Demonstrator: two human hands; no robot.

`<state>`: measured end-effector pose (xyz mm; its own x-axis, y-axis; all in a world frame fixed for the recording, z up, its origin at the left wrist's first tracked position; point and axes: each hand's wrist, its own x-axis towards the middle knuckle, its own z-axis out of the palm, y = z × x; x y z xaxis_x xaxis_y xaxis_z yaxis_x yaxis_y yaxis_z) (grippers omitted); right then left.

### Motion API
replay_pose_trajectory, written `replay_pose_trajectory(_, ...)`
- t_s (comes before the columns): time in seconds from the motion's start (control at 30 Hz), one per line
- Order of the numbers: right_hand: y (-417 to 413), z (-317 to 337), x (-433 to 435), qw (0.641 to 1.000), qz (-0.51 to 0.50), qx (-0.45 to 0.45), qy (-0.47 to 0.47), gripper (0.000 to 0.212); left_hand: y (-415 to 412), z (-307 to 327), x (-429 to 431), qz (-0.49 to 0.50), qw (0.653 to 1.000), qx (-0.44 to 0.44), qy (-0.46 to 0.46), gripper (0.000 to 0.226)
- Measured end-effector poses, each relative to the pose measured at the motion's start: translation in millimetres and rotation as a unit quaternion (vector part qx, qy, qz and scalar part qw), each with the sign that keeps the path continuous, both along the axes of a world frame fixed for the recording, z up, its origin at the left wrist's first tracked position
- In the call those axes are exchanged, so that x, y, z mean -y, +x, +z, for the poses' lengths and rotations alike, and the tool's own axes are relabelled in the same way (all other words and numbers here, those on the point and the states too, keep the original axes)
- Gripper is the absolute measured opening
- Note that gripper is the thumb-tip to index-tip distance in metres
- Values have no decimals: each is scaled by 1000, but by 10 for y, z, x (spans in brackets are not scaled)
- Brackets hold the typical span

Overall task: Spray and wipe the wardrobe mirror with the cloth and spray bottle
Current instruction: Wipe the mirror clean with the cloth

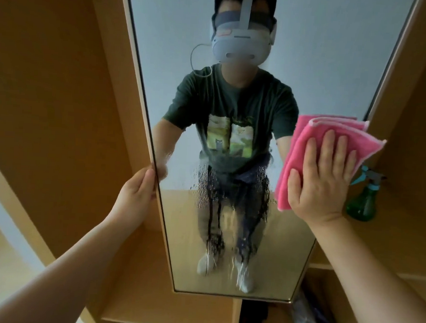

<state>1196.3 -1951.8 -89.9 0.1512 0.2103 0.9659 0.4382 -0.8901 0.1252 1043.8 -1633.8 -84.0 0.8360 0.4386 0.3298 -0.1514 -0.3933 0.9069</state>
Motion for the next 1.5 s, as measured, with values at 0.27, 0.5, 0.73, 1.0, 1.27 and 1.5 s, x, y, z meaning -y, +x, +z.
replay_pose_trajectory(0.27, 1, 75, -46, 999, -12, 35, 21, 63, 172, -302, 91, 64, 991, 117, -23, 37)
replay_pose_trajectory(0.5, -15, 112, -82, 998, -26, 41, 29, 59, 264, -632, 83, 25, 982, 179, -50, 38)
replay_pose_trajectory(0.73, -75, 133, -71, 999, -49, 7, 10, 61, 268, -1144, 131, 19, 976, 213, -44, 43)
replay_pose_trajectory(1.0, -99, 65, -32, 998, -65, -12, -3, 62, 254, -1203, 217, 81, 959, 269, 19, 33)
replay_pose_trajectory(1.27, -104, -450, -17, 998, -58, -14, -15, 66, 294, -1230, 213, 68, 959, 274, 0, 32)
replay_pose_trajectory(1.5, -117, -984, -18, 995, -38, -2, -90, 63, 358, -1234, 137, 19, 961, 266, -66, 29)
